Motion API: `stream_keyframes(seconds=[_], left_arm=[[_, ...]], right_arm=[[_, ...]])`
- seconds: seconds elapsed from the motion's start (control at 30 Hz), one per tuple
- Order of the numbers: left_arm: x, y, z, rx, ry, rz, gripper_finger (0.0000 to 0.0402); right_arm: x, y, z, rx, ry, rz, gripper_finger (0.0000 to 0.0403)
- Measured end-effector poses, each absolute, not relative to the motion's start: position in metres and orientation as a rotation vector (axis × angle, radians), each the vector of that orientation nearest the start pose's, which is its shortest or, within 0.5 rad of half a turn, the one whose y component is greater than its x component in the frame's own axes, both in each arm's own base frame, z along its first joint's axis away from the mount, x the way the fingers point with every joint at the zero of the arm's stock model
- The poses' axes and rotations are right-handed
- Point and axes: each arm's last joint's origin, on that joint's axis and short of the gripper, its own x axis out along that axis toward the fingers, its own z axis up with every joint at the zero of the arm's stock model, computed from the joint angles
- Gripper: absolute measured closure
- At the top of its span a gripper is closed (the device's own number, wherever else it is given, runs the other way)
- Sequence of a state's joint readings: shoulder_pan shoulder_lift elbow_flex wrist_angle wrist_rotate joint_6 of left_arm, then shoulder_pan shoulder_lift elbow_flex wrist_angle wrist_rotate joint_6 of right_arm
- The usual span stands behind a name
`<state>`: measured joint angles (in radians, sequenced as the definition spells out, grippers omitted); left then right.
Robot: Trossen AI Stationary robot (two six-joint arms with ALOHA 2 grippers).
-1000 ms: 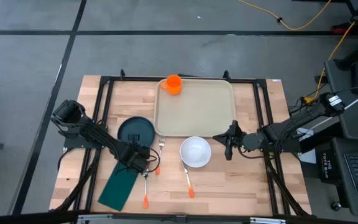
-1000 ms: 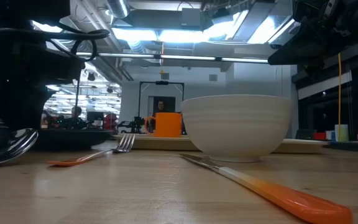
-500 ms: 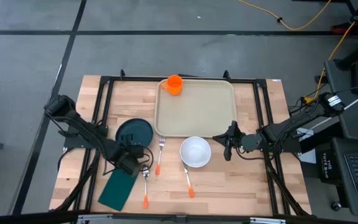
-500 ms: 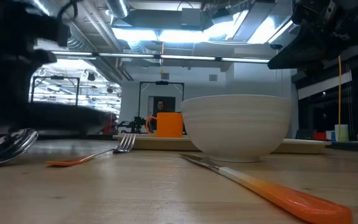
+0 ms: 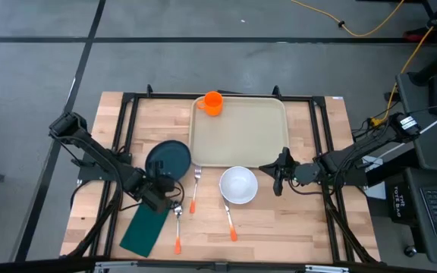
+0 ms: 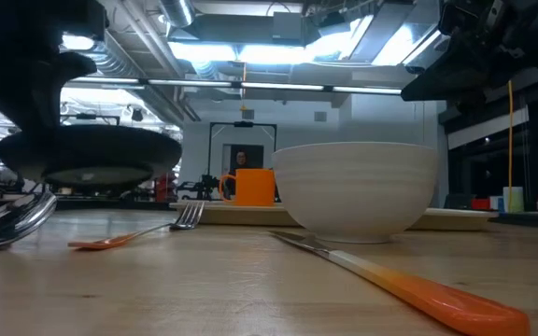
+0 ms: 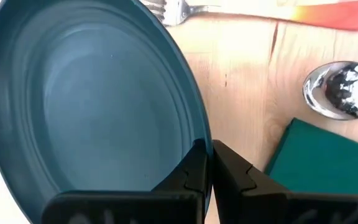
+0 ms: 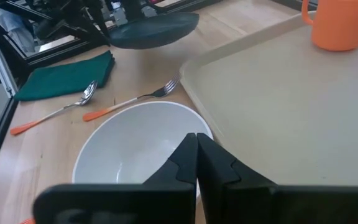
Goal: Set up tray
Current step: Put the blue plate below the orange mug on the gray serving tray
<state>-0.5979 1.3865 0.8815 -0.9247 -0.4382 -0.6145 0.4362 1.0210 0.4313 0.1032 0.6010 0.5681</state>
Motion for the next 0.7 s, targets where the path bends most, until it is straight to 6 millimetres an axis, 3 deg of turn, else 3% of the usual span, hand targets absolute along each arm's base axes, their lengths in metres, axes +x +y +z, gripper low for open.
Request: stream_keyframes(seconds=[0.3,0.7], left_arm=[[0.231,-0.110,0.244,0.355,1.093,0.158,0.0399],[0.269,-0.059,0.256,0.436,1.028,0.007,0.0399]], right_arm=[[0.188,0.070,0.200,0.323,0.357,-0.274,0.0397],[0.188,0.070,0.200,0.323,0.356,-0.273,0.0397]])
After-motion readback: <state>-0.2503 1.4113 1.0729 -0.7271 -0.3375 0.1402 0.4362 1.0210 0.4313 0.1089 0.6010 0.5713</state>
